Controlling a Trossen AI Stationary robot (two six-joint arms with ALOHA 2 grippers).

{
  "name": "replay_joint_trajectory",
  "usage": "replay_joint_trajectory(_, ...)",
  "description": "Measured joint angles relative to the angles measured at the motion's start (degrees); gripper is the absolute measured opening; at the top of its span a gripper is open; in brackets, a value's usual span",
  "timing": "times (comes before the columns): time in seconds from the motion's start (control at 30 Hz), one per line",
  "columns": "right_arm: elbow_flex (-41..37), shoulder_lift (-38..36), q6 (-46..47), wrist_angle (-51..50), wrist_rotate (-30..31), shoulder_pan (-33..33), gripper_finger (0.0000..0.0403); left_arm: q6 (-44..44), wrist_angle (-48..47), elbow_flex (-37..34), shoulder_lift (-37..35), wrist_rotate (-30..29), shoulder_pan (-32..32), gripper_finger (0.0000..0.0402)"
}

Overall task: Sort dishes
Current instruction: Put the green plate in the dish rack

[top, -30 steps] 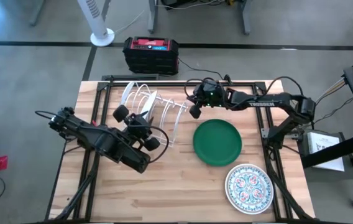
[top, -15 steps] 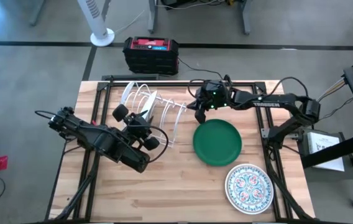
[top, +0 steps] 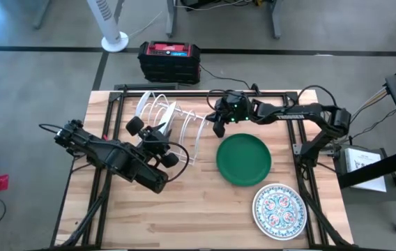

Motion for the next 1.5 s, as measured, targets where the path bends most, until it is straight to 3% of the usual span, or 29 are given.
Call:
replay_joint_trajectory(0.53, 1.73, 2.06, -1.85, 2.87, 3.81, -2.97, 0.0, 1.6, 0.0, 0.0, 0.0, -1.52, 0.4, 0.0119)
replay_joint_trajectory(1.03, 9.18, 10.92, -4.58, 1.59, 3.06, -4.0, 0.0, 1.18, 0.0, 0.0, 0.0, -1.28, 0.48, 0.0119)
replay_joint_trajectory(1.3, 10.97, 8.6, -5.68, -6.08, 3.06, -4.03, 0.0, 0.94, 0.01, 0.0, 0.0, -1.03, 0.48, 0.0119)
replay_joint_trajectory(1.5, 10.61, 3.75, -6.76, -17.8, 3.06, -4.0, 0.0, 0.36, 0.01, 0.0, 0.0, -1.0, 0.48, 0.0119)
